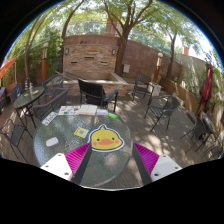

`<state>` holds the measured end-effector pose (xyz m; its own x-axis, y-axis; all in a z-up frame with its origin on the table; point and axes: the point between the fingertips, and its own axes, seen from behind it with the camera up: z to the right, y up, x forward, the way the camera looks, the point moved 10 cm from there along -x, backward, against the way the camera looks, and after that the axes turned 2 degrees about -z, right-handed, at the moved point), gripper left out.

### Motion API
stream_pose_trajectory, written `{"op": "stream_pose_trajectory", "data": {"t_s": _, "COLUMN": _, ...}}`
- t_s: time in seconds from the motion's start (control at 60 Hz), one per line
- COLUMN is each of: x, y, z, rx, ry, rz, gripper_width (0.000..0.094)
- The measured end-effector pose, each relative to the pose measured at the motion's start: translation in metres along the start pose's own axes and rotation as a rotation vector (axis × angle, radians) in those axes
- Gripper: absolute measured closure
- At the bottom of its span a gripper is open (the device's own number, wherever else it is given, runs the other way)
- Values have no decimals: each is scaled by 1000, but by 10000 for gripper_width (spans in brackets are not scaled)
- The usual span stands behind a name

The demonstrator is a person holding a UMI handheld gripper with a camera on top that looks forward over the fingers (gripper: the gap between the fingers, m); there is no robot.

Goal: Arrange mouse

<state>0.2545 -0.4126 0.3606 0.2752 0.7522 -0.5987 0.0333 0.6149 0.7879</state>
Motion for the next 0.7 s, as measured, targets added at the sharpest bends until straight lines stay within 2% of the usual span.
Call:
{"op": "stream_pose_trajectory", "data": {"t_s": 0.117, "x": -3, "y": -15, "z": -2, "rx": 6, "ry": -17, "rz": -47, "gripper_width": 94}}
{"op": "stream_pose_trajectory", "data": {"t_s": 0.133, "x": 14, "y": -27, "z": -15, "rx": 8, "ry": -17, "rz": -50, "gripper_width": 91}}
{"op": "stream_pose_trajectory", "data": {"t_s": 0.25, "x": 18, "y": -57, "z": -25, "rx": 1, "ry": -22, "rz": -101, "gripper_width": 92}}
{"op": "stream_pose_trajectory", "data": {"t_s": 0.35, "x": 40, "y": -107, "z": -62, "rx": -8, "ry": -9, "rz": -137, "gripper_width": 94}}
{"op": "stream_pose_trajectory", "data": {"t_s": 0.367, "x": 32, "y": -105, "z": -65, "rx": -11, "ry": -4, "rz": -151, "gripper_width": 68}}
{"op": "stream_pose_trajectory", "data": {"t_s": 0.4, "x": 45, "y": -126, "z": -79, "rx": -14, "ry": 8, "rz": -161, "gripper_width": 94}}
{"op": "stream_pose_trajectory", "data": {"t_s": 0.55, "x": 74, "y": -171, "z": -178, "rx": -20, "ry": 136, "rz": -182, "gripper_width": 97}}
{"op": "stream_pose_trajectory", "data": {"t_s": 0.7, "x": 127, "y": -178, "z": -284, "rx": -7, "ry": 240, "rz": -152, "gripper_width": 102}}
